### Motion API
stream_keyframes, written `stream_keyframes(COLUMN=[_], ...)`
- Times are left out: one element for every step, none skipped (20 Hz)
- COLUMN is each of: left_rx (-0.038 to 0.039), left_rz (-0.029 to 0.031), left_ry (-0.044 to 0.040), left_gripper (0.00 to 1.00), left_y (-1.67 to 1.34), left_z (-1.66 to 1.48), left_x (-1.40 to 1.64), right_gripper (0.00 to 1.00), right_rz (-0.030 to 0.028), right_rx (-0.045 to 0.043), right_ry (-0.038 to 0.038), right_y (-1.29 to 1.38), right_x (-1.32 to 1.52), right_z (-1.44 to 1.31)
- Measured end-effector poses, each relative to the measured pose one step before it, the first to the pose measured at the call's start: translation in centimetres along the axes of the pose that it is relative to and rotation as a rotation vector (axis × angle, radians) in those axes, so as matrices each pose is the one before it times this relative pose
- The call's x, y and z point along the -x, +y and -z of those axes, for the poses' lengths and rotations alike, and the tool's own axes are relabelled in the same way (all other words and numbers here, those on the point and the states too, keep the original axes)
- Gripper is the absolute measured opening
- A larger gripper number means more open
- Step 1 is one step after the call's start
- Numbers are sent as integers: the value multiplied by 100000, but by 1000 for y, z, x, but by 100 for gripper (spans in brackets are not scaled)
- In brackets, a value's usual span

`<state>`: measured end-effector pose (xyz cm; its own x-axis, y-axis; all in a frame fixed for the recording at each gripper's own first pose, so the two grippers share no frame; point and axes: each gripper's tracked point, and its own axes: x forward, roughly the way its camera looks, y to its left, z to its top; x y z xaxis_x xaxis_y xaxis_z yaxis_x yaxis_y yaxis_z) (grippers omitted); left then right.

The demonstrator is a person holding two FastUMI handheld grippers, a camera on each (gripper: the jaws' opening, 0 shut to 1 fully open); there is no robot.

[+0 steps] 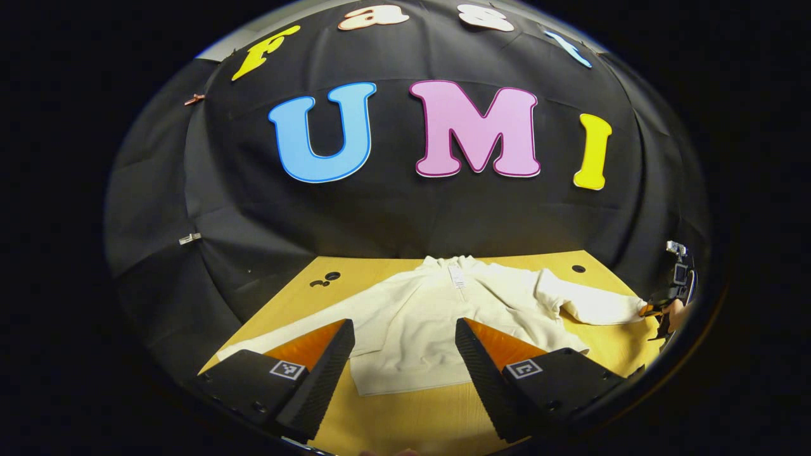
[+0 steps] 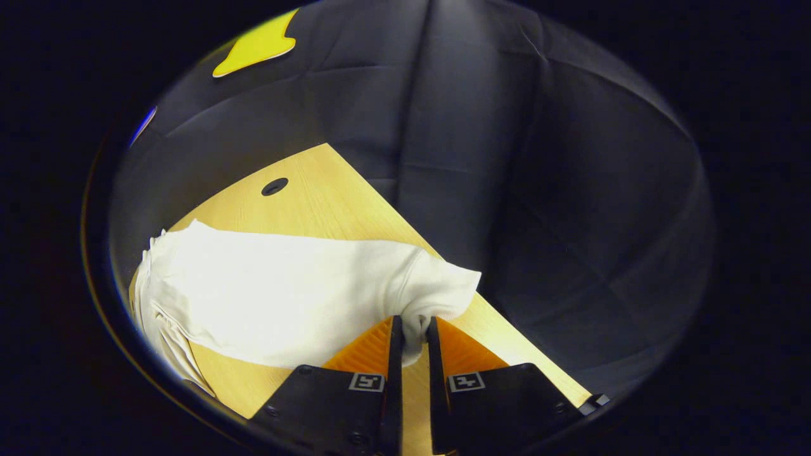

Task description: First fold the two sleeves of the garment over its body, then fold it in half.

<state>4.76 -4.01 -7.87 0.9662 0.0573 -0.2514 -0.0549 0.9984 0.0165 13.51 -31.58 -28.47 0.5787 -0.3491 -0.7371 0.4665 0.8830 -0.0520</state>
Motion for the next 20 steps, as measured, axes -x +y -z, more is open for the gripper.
stream_keyframes(left_rx=[-23, 218, 318, 387, 310, 27, -141, -136, 27, 253, 447, 474, 402, 421, 545, 589, 656, 822, 983, 898], left_rz=[-639, -736, -760, -725, -484, -418, -466, -442, -499, -468, -244, -247, -430, -502, -376, -538, -672, -755, -654, -820], left_ry=[69, 113, 496, 428, 164, 143, 75, -84, 85, 367, 240, 121, -324, -575, -580, -333, -130, -189, -166, -65], left_gripper=[99, 99, 99, 99, 99, 99, 99, 99, 99, 99, 99, 99, 99, 99, 99, 99, 99, 99, 99, 99], left_y=[98, 218, 270, 199, 240, 211, 337, 349, 233, 386, 305, 254, 394, 454, 449, 440, 480, 552, 556, 611], left_z=[148, 5, 132, 96, 63, -53, 91, -81, 23, -39, 14, -78, -112, -320, -134, -130, 30, 11, -54, -57], left_x=[11, -50, -86, -21, 45, 54, 52, 35, -49, 16, 17, 85, -29, -38, 80, -21, -35, 11, 73, 51], right_gripper=[22, 14, 11, 11, 11, 11, 11, 11, 11, 11, 11, 10, 11, 11, 11, 10, 10, 10, 10, 10], right_rz=[-74, -628, -483, -196, 238, 549, 674, 371, 163, -486, -184, -770, -1758, -2456, -2266, -2565, -2750, -2883, -2789, -2947], right_rx=[397, 401, 508, 241, -396, -485, -314, 122, 382, 340, 1047, 1736, 1765, 1444, 1704, 2246, 2492, 2788, 2654, 2152], right_ry=[-115, 843, 456, 73, 333, -38, -1054, -866, -542, -1017, -2161, -2575, -2277, -2446, -2608, -2845, -2616, -2329, -2087, -1511], right_y=[63, 21, 109, -29, 48, -8, -87, 114, 262, 400, 473, 705, 1085, 1360, 1550, 1820, 1776, 2001, 1646, 1671], right_x=[-3, 107, 66, 83, 12, 109, 261, 328, 531, 334, 454, 366, 351, 761, 640, 490, 487, 470, 855, 644], right_z=[-104, -12, -83, -175, 14, -264, -507, -668, -728, -1093, -1395, -1520, -1530, -1454, -1611, -1812, -1571, -1534, -1437, -1311])
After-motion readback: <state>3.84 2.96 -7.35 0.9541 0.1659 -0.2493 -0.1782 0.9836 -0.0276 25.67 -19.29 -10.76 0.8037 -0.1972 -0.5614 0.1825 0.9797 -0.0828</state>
